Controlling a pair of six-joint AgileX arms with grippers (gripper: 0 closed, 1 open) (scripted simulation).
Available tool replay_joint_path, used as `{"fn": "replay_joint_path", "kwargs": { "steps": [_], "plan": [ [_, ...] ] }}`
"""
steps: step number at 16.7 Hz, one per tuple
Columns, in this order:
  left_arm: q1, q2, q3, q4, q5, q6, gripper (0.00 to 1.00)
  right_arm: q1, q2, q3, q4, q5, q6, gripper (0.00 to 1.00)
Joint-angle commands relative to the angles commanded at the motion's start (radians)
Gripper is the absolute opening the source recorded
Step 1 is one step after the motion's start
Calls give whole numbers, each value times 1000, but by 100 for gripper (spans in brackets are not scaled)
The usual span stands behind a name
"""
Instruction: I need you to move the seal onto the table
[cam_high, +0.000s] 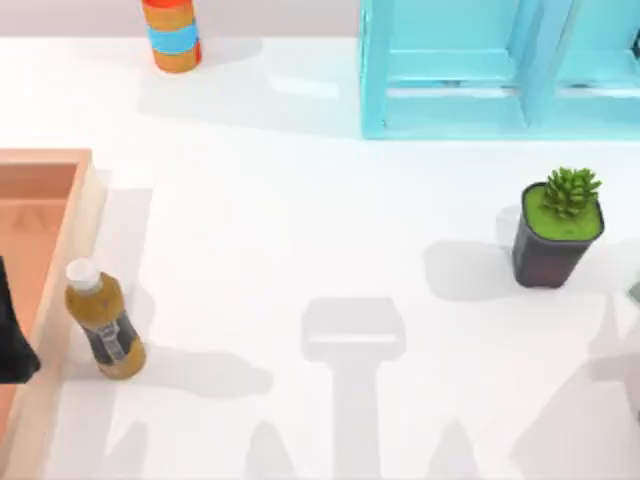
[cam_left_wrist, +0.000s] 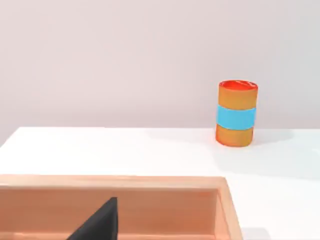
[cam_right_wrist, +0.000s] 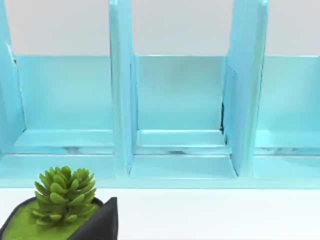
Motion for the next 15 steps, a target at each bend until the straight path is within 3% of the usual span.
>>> {"fn": "replay_joint_path", "kwargs": {
  "steps": [4, 7, 15],
  "plan": [
    [10, 33, 33, -32, -1, 10, 100, 0, 0, 0, 0, 0, 0, 100],
    [43, 161, 154, -144, -2, 45, 100, 0, 0, 0, 0, 0, 0, 100],
    [182, 892, 673, -660, 0, 194, 100, 0, 0, 0, 0, 0, 0, 100]
  ]
}}
